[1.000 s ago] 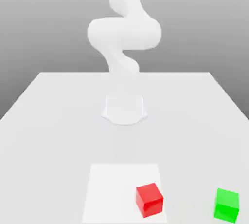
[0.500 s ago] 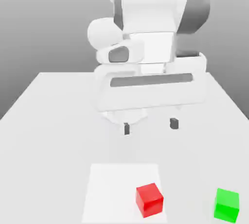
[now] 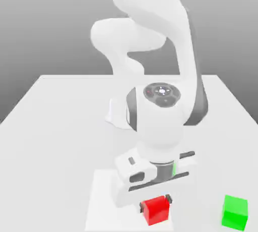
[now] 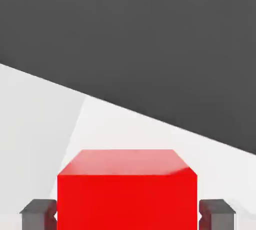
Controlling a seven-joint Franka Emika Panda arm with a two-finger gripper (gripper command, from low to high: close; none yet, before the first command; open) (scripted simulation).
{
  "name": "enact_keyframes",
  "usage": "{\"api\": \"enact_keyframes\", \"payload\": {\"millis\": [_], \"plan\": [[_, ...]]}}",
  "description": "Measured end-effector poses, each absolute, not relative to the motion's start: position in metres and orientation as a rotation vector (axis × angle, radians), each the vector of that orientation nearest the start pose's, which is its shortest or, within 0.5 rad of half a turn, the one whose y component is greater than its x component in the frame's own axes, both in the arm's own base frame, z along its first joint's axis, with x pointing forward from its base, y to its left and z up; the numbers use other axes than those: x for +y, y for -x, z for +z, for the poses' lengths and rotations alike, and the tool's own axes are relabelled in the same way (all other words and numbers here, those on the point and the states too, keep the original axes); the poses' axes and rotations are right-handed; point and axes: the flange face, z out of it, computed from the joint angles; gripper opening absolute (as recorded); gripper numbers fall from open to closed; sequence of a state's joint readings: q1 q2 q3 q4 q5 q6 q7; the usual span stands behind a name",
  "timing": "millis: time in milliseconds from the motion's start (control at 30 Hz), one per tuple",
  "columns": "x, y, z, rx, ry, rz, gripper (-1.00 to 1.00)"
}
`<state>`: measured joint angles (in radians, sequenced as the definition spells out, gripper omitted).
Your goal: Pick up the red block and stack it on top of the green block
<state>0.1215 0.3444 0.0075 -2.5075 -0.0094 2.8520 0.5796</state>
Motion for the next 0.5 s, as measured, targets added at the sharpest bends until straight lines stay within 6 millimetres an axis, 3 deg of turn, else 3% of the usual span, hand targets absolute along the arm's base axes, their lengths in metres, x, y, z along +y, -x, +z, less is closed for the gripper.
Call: {"api": "enact_keyframes", "payload": {"millis": [100, 267, 433, 500], "plan": [[0.06, -0.457, 0.149, 0.688, 3.066, 0.0, -1.0], [0.062, -0.457, 0.202, 0.68, 3.067, 0.001, -1.0], [0.179, -0.466, 0.232, 0.224, 3.133, 0.003, -1.0], [0.227, -0.463, 0.23, 0.044, 3.141, 0.002, -1.0]]}}
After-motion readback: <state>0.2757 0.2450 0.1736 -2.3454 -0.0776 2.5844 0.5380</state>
